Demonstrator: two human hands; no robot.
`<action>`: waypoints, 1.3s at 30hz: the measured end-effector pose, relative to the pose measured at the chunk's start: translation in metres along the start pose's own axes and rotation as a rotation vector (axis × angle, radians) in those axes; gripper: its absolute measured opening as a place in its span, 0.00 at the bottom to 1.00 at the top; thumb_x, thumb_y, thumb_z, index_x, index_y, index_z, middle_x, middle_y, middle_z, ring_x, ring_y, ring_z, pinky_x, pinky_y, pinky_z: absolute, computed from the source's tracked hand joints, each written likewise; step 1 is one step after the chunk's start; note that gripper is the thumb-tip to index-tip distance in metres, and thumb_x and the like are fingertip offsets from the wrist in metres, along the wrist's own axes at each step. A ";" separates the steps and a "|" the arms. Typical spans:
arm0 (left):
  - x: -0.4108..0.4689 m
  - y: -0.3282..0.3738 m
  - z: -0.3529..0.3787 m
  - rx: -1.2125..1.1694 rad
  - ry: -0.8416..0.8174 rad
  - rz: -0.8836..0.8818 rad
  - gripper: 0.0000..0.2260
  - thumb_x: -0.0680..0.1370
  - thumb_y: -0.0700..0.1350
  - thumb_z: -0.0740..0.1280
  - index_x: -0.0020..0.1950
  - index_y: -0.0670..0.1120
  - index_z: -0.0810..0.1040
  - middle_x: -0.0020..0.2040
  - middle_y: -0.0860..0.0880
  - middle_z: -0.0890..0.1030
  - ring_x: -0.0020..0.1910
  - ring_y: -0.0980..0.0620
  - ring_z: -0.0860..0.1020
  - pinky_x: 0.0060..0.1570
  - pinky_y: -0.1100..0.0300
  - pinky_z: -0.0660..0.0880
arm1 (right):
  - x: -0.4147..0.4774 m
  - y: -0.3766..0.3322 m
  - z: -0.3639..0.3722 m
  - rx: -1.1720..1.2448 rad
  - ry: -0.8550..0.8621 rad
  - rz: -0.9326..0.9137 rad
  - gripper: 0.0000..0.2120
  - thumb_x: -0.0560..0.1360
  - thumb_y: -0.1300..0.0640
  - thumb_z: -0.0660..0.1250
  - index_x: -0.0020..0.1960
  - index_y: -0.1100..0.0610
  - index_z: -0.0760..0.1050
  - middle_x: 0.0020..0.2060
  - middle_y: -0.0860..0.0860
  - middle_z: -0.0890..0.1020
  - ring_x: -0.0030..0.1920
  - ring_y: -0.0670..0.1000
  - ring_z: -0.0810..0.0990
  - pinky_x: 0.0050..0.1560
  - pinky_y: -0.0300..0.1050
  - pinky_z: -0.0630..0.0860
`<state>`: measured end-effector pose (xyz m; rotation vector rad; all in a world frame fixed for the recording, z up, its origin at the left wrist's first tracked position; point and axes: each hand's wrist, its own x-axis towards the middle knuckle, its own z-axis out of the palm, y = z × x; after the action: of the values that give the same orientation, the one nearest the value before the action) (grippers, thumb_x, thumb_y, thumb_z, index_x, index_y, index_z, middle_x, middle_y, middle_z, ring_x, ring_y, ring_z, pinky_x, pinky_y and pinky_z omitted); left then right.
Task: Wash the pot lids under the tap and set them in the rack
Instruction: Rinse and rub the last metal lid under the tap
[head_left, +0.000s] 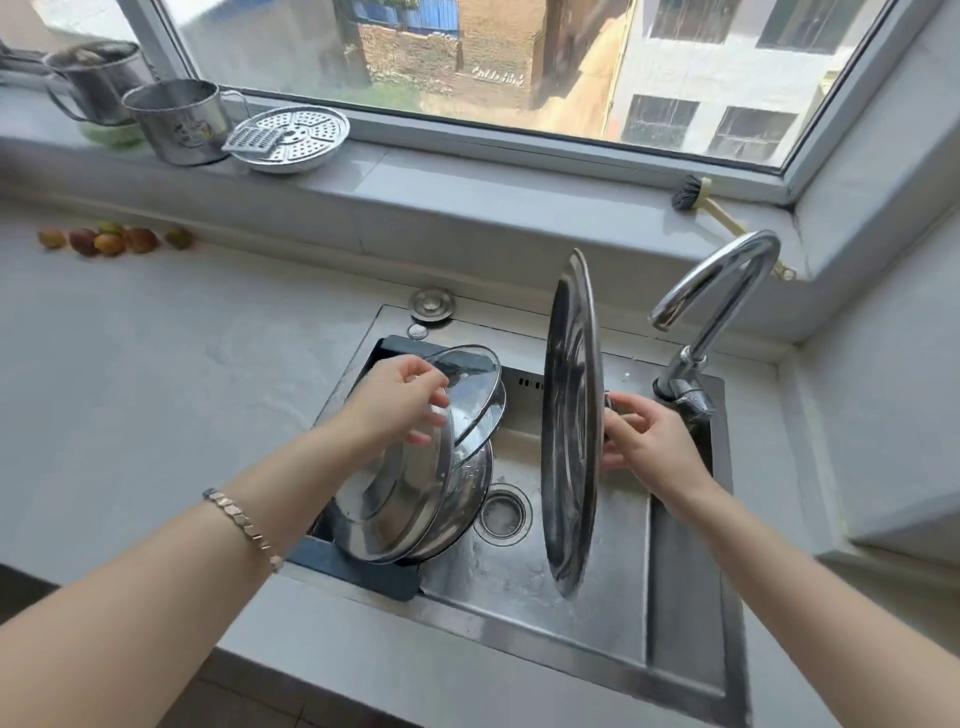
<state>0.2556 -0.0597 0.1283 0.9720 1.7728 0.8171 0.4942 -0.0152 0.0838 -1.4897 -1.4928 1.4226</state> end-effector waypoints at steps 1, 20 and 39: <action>-0.003 -0.008 -0.005 -0.011 0.021 -0.023 0.06 0.80 0.42 0.58 0.46 0.46 0.73 0.44 0.45 0.79 0.37 0.50 0.79 0.32 0.58 0.78 | -0.001 -0.002 0.001 -0.012 -0.015 0.009 0.08 0.76 0.59 0.65 0.54 0.58 0.76 0.35 0.55 0.81 0.27 0.43 0.79 0.32 0.39 0.78; 0.016 -0.104 -0.132 -0.029 0.055 -0.092 0.09 0.79 0.38 0.58 0.58 0.47 0.69 0.47 0.44 0.77 0.42 0.47 0.81 0.44 0.50 0.79 | 0.008 -0.118 0.094 -0.743 0.178 -0.225 0.10 0.68 0.46 0.69 0.47 0.47 0.74 0.33 0.49 0.77 0.40 0.54 0.76 0.43 0.46 0.72; 0.077 -0.143 -0.182 -0.054 -0.043 -0.197 0.09 0.78 0.39 0.56 0.57 0.48 0.69 0.52 0.43 0.76 0.40 0.51 0.79 0.34 0.59 0.76 | 0.132 -0.112 0.295 -1.676 -0.213 -0.038 0.19 0.74 0.47 0.62 0.61 0.55 0.71 0.56 0.51 0.76 0.55 0.53 0.77 0.46 0.43 0.69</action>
<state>0.0286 -0.0796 0.0401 0.7600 1.7677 0.7101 0.1588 0.0519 0.0768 -2.0189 -3.0705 -0.0509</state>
